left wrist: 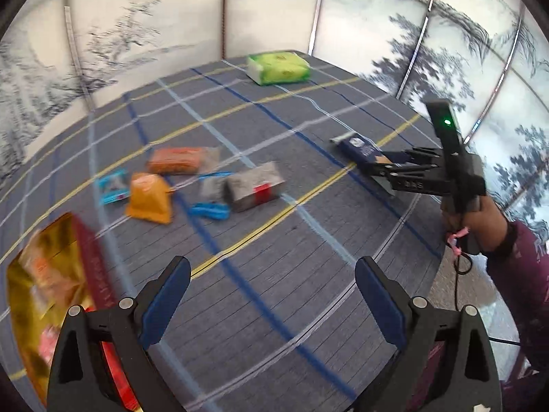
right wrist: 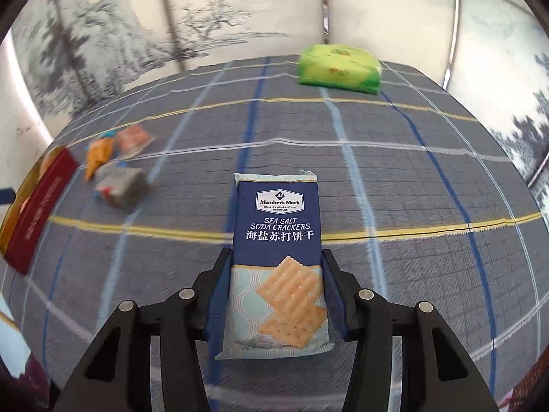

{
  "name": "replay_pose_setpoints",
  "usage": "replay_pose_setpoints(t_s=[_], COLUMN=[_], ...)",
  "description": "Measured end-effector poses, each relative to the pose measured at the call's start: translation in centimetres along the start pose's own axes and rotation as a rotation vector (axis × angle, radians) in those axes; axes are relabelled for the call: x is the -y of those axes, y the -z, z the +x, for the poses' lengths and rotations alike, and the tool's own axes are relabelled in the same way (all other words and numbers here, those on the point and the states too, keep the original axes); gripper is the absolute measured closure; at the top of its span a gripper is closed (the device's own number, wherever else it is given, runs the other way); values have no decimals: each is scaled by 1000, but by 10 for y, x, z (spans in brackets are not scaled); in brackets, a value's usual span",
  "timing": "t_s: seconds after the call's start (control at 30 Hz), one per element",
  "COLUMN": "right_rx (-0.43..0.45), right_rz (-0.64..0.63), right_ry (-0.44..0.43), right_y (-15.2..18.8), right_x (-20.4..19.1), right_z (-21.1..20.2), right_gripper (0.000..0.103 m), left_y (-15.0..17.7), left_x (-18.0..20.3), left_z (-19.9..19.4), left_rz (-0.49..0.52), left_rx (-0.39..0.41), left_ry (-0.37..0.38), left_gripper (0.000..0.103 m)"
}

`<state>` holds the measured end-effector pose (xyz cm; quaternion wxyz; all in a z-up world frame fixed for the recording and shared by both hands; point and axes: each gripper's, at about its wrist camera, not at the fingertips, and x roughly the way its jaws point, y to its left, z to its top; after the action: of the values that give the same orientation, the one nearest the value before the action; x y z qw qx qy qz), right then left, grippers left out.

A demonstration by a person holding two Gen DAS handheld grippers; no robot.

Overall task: Organize snacks
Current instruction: 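Lift the blue cracker pack with the right gripper, then grasp the clear bag of dark leaves with the left gripper while the right gripper holds the cracker pack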

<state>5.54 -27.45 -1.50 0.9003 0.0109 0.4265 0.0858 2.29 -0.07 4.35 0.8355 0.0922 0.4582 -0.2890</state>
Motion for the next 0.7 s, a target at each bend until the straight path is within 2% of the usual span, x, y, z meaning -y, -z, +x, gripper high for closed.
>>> replay_pose_setpoints(t_s=[0.1,0.17,0.27,0.4,0.57,0.7], right_rx=[17,24,22,31,39,43], right_rz=[17,17,19,34,38,42], right_ry=[-3,-2,-17,-52,-80,-98], right_y=[-8,-11,-13,-11,-8,-7], right_x=[7,7,7,12,12,14], right_z=[8,11,13,13,10,10], right_gripper=[52,52,52,51,50,50], left_y=[-18,-30,-41,-45,-54,-62], left_x=[7,5,-13,-31,-35,-32], left_z=[23,41,65,85,97,108], left_rz=[2,-42,-179,-321,-338,-302], left_rx=[-32,-60,-103,-131,-131,-148], left_ry=[38,34,116,187,172,109], left_gripper=[8,8,8,9,10,10])
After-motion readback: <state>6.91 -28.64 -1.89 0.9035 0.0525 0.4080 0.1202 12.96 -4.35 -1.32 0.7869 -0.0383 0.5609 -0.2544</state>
